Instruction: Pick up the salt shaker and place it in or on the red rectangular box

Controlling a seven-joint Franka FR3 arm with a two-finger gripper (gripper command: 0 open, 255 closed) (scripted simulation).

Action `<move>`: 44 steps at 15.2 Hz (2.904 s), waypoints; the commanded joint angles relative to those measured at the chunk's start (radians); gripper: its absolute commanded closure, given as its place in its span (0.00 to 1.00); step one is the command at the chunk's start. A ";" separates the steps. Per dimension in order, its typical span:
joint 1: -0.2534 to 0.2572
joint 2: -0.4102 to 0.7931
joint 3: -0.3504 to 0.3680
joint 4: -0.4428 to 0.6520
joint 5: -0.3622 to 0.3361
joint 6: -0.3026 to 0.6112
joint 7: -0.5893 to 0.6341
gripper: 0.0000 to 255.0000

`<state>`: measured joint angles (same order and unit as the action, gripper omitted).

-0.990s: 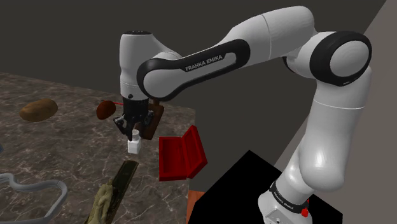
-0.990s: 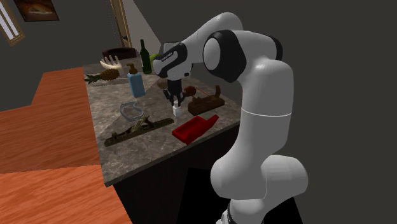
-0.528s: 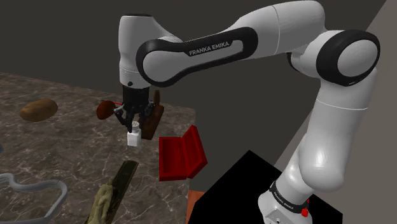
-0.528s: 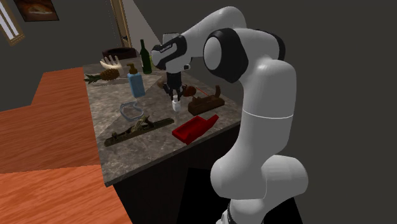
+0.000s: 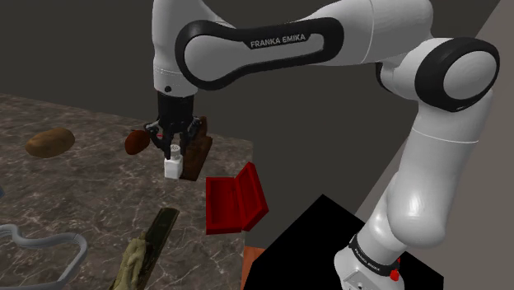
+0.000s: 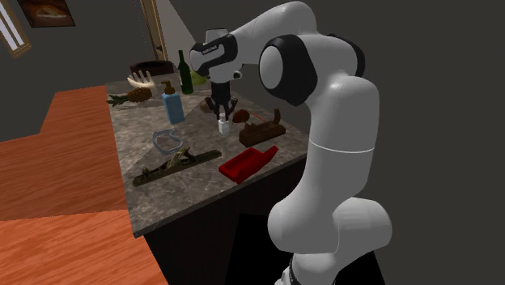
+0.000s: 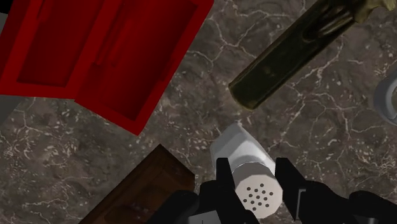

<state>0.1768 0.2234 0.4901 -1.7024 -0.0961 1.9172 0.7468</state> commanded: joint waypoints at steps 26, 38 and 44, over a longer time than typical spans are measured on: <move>-0.087 -0.598 -0.124 -0.346 0.247 -0.208 -0.274 1.00; -0.079 -0.598 -0.111 -0.506 0.257 -0.047 -0.280 1.00; -0.077 -0.586 -0.101 -0.576 0.260 0.035 -0.281 1.00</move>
<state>0.0985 -0.3617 0.3870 -2.2657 0.1624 1.9388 0.4653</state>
